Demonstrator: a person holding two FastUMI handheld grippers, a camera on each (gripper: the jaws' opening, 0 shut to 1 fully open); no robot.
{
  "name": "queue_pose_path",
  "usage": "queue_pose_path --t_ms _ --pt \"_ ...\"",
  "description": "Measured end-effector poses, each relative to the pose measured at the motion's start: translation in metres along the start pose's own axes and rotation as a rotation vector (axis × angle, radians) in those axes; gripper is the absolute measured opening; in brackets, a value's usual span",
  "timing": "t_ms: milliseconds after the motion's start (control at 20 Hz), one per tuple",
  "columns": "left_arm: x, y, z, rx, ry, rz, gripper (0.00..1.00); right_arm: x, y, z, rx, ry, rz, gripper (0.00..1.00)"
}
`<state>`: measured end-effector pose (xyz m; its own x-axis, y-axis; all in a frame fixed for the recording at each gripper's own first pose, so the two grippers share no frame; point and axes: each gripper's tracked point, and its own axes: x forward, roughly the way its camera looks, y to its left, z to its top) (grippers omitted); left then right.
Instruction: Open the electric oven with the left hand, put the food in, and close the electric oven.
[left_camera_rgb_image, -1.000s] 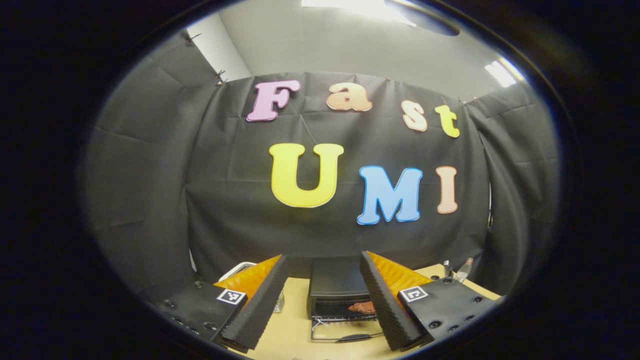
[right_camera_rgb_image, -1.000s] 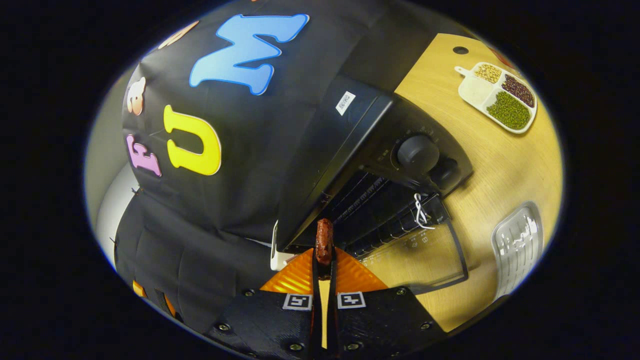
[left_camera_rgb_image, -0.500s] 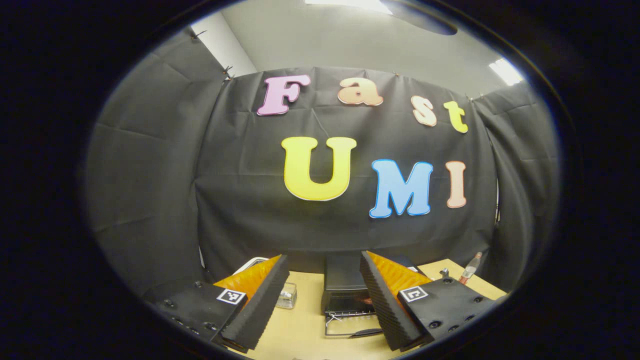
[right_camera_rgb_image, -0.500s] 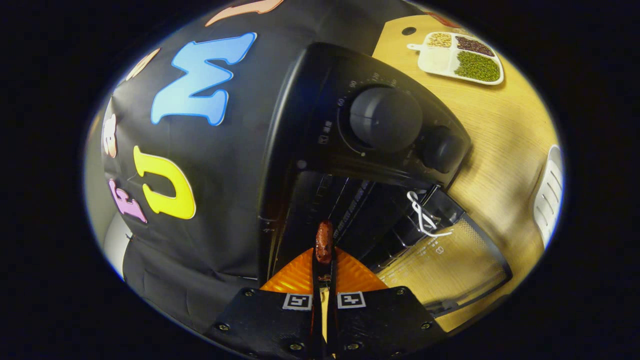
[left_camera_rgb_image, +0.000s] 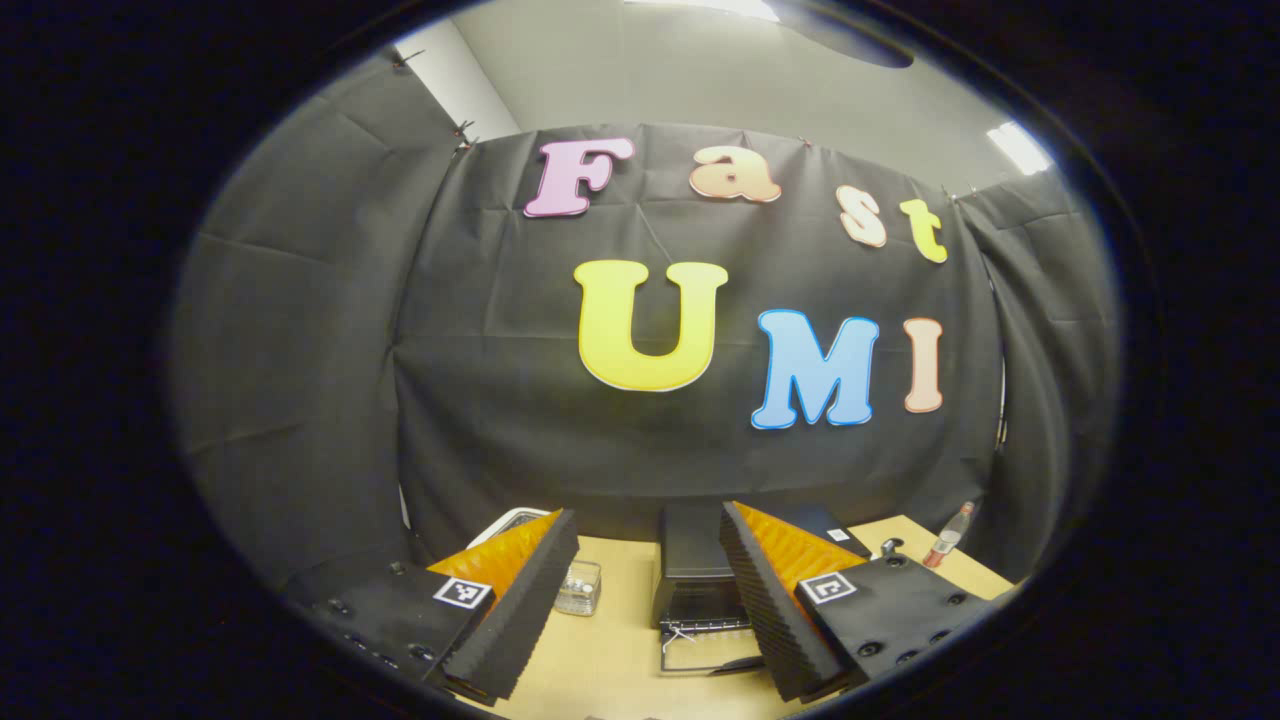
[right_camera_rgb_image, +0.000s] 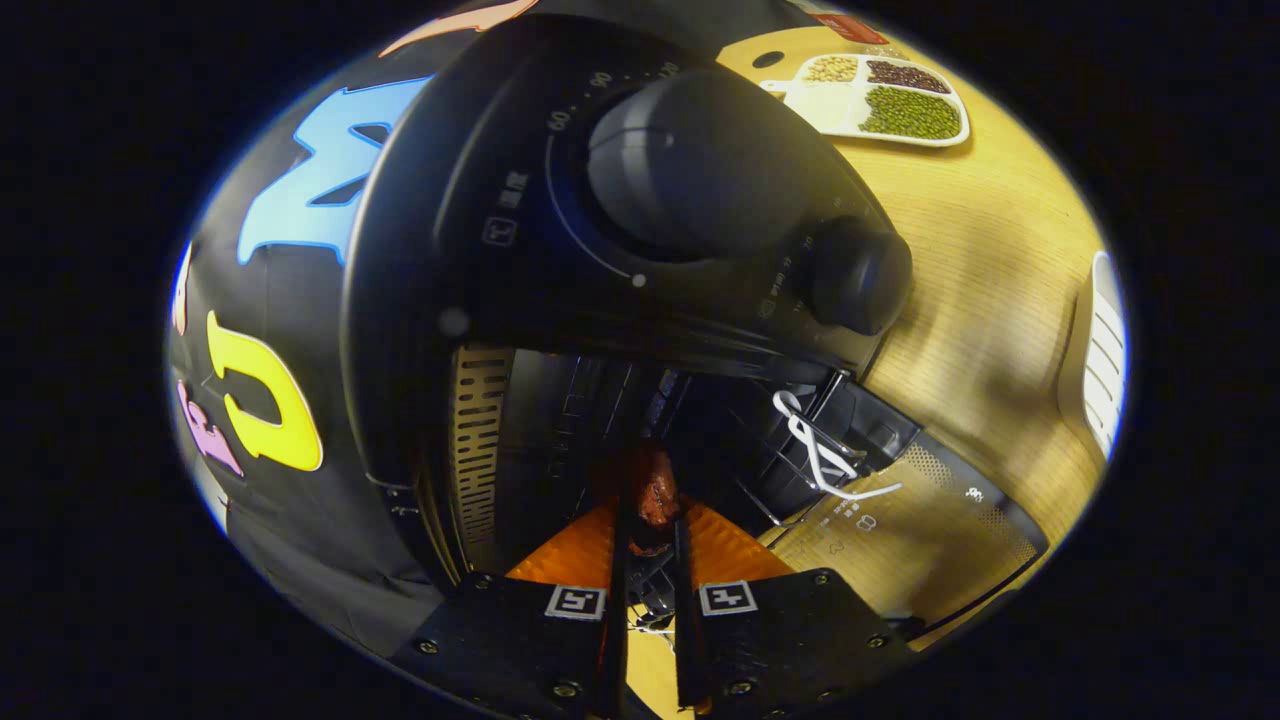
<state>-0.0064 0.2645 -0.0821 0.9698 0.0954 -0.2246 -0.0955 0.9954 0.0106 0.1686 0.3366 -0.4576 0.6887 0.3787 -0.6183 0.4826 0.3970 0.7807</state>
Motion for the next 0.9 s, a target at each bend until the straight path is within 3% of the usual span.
queue_pose_path --t_ms 150,250,300,350,400,450,700,750,900 --pt "0.005 0.001 -0.002 -0.004 -0.001 -0.009 0.99 -0.001 -0.001 -0.002 -0.027 0.022 -0.047 0.23" --pt "0.008 0.001 -0.003 -0.015 0.001 -0.011 0.99 -0.01 0.007 -0.002 -0.052 0.034 -0.048 0.34" --pt "0.009 -0.001 -0.004 -0.022 0.001 -0.015 0.99 -0.015 0.006 -0.006 -0.082 0.026 -0.067 0.63" --pt "0.011 -0.003 -0.005 -0.028 0.001 -0.021 0.99 -0.02 0.007 -0.007 -0.106 0.027 -0.07 0.66" --pt "0.012 -0.006 -0.006 -0.032 0.001 -0.028 0.99 -0.03 0.005 -0.004 -0.131 0.03 -0.082 0.78" --pt "0.014 -0.009 -0.006 -0.033 0.001 -0.036 0.99 -0.037 0.002 -0.002 -0.158 0.03 -0.106 0.82" --pt "0.02 -0.033 -0.007 -0.031 0.0 -0.081 0.99 -0.075 -0.007 0.008 -0.322 0.024 -0.151 0.85" --pt "0.022 -0.037 -0.009 -0.03 0.004 -0.084 0.96 -0.086 -0.005 0.011 -0.378 0.019 -0.156 0.85" --pt "0.024 -0.051 -0.012 -0.035 0.013 -0.103 0.99 -0.131 0.011 0.032 -0.588 -0.053 -0.133 0.84"
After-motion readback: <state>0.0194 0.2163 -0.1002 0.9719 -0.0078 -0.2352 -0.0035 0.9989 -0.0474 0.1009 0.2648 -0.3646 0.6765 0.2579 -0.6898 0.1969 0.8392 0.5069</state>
